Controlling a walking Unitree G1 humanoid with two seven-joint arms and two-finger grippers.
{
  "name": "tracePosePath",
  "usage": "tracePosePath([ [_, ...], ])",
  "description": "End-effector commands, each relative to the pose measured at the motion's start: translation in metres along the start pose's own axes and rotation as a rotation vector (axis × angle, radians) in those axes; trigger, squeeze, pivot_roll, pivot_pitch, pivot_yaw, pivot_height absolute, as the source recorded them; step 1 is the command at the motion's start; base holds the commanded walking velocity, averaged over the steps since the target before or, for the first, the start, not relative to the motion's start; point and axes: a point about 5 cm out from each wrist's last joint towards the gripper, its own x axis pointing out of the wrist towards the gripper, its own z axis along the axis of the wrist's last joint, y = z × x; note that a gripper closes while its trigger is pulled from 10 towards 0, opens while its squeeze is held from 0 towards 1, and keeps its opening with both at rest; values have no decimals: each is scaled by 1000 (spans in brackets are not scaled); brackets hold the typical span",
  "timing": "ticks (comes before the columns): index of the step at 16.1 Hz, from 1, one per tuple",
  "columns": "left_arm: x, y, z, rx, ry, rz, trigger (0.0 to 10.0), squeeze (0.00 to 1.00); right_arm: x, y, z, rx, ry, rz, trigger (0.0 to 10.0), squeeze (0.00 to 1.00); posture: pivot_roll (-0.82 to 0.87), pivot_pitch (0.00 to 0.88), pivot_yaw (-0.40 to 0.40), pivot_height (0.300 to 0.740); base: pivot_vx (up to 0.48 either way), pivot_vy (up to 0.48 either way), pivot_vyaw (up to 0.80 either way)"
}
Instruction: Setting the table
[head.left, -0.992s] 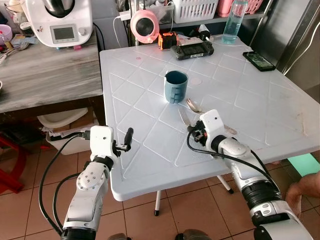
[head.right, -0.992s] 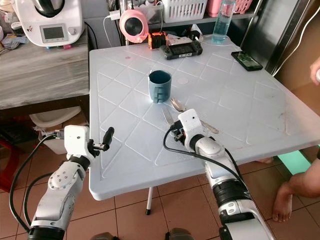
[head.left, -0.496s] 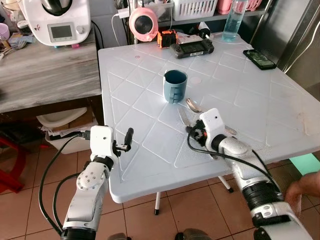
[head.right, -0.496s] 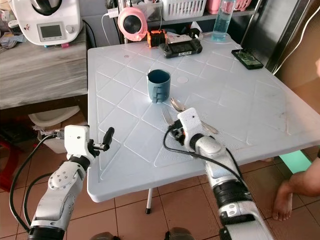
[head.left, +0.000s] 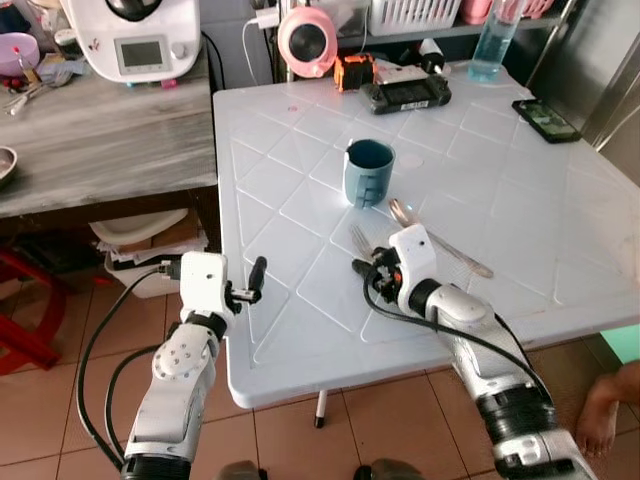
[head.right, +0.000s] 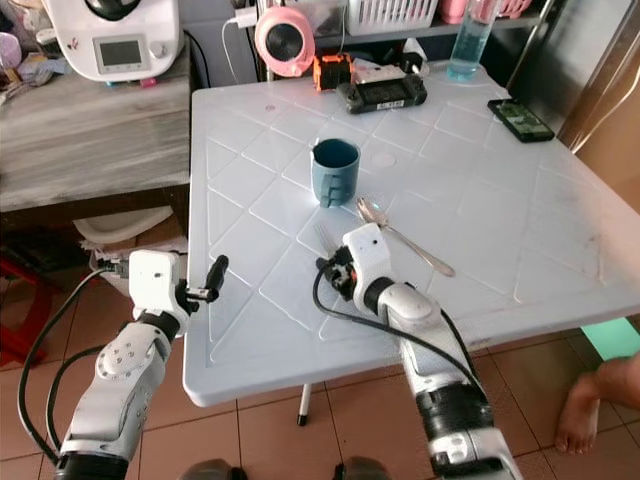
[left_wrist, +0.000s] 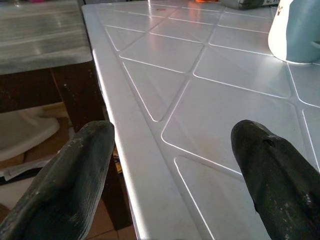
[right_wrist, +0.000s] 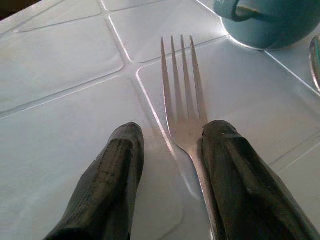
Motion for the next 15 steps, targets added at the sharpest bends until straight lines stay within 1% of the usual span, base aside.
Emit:
tracePosePath([
  [1,0,1,2,17,3,-5,10000,0,-1,3,1,-1,5,3,10000,0,-15,11,41,740,0,0,0],
  [5,1,0,2,15,4,-7,10000,0,-10,4,3,1,11,12,10000,0,-19,9,41,740,0,0,0],
  [9,2,0,2,15,6,-6,10000,0,-19,6,9,-22,10,11,10000,0,-21,10,41,740,0,0,0],
  [15,2,0,1,17,10,-9,10000,0,-28,6,10,-16,22,12,10000,0,-22,10,43,740,0,0,0],
])
